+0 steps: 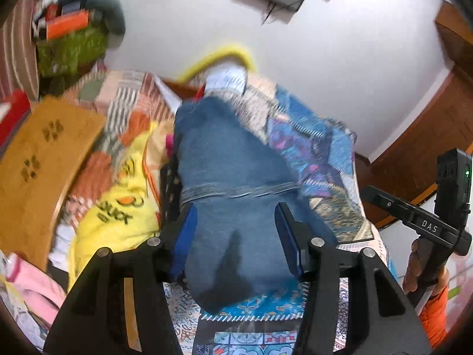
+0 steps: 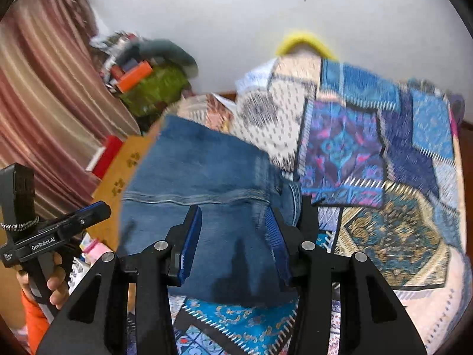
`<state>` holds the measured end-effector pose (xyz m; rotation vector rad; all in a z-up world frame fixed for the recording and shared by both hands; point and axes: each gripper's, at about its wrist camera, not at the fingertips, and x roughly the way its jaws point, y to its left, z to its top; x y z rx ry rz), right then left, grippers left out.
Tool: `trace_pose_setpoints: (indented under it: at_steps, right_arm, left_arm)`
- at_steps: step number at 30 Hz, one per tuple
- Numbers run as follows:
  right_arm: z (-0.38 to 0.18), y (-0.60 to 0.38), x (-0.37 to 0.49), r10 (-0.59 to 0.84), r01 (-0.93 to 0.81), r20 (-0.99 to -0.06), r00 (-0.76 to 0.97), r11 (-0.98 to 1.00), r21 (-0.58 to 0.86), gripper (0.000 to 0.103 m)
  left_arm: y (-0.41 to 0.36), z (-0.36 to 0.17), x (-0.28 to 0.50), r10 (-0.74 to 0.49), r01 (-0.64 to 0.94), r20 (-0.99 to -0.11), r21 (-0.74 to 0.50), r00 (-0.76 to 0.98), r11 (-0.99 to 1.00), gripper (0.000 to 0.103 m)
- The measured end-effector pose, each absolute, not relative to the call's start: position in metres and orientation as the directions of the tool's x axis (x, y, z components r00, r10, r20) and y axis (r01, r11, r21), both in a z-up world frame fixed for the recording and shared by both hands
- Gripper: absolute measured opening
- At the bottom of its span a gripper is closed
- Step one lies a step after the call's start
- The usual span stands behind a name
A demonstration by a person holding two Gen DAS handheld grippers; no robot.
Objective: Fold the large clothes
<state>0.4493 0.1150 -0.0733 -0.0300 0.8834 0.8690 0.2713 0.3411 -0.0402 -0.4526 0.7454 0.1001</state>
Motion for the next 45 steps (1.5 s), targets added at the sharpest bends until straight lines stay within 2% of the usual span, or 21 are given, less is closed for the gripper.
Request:
trace_pose_setpoints:
  at_steps: [6, 12, 14, 19, 22, 26, 27, 29, 32, 33, 35, 38, 40, 45]
  right_arm:
    - [-0.015, 0.081, 0.385, 0.732, -0.742, -0.562, 0.386, 0.608, 0.282, 0.043]
    - [0.037, 0.035, 0.298, 0.797, -0.807, -0.371, 0.477, 0.564, 0.175, 0.043]
    - [0.05, 0.021, 0.27, 0.82, -0.826, -0.309, 0.482, 0.542, 0.152, 0.043]
    - [0.057, -0.015, 0.213, 0.815, -0.813, -0.165, 0.556, 0.574, 0.098, 0.043]
    - [0.046, -0.028, 0.19, 0.773, -0.771, -0.12, 0.622, 0.632, 0.079, 0.043]
    - [0.035, -0.034, 0.175, 0.727, -0.725, -0.097, 0.68, 0.686, 0.067, 0.043]
    - [0.035, -0.035, 0.171, 0.715, -0.712, -0.087, 0.694, 0.699, 0.059, 0.045]
    - [0.033, -0.038, 0.169, 0.698, -0.697, -0.084, 0.711, 0.715, 0.051, 0.071]
    - [0.035, -0.038, 0.168, 0.69, -0.687, -0.065, 0.721, 0.724, 0.06, 0.085]
    - [0.035, -0.038, 0.168, 0.687, -0.685, -0.067, 0.723, 0.726, 0.058, 0.088]
    - [0.036, -0.036, 0.167, 0.673, -0.672, -0.074, 0.736, 0.739, 0.046, 0.103]
    - [0.04, -0.036, 0.166, 0.665, -0.664, -0.059, 0.745, 0.747, 0.033, 0.103]
    - [0.04, -0.038, 0.166, 0.667, -0.666, -0.068, 0.742, 0.745, 0.041, 0.103]
    - [0.039, -0.042, 0.171, 0.674, -0.671, -0.087, 0.734, 0.739, 0.063, 0.103]
  left_arm:
    - [0.287, 0.033, 0.208, 0.005, -0.179, -0.541, -0.269, 0.841, 0.946, 0.053]
    - [0.223, 0.083, 0.131, 0.024, -0.105, -0.38, -0.196, 0.925, 0.975, 0.053]
    - [0.201, 0.096, 0.1, 0.052, -0.107, -0.302, -0.168, 0.952, 0.98, 0.053]
    - [0.165, 0.1, 0.042, 0.127, -0.148, -0.175, -0.112, 0.976, 0.983, 0.053]
    - [0.143, 0.091, 0.01, 0.233, -0.239, -0.097, -0.048, 0.968, 0.97, 0.053]
    - [0.128, 0.077, -0.013, 0.292, -0.294, -0.045, -0.035, 0.955, 0.955, 0.056]
    - [0.126, 0.077, -0.014, 0.299, -0.3, -0.041, -0.036, 0.953, 0.953, 0.058]
    - [0.124, 0.071, -0.018, 0.3, -0.301, -0.033, -0.051, 0.954, 0.952, 0.064]
    - [0.121, 0.066, -0.022, 0.313, -0.314, -0.03, -0.068, 0.949, 0.947, 0.075]
    - [0.122, 0.065, -0.025, 0.323, -0.324, -0.029, -0.072, 0.946, 0.943, 0.086]
    - [0.121, 0.062, -0.026, 0.335, -0.335, -0.023, -0.085, 0.942, 0.938, 0.098]
    - [0.117, 0.06, -0.03, 0.341, -0.341, -0.021, -0.074, 0.94, 0.937, 0.099]
    - [0.112, 0.059, -0.03, 0.349, -0.349, -0.021, -0.062, 0.937, 0.935, 0.102]
    - [0.111, 0.053, -0.029, 0.338, -0.339, -0.035, -0.066, 0.941, 0.938, 0.102]
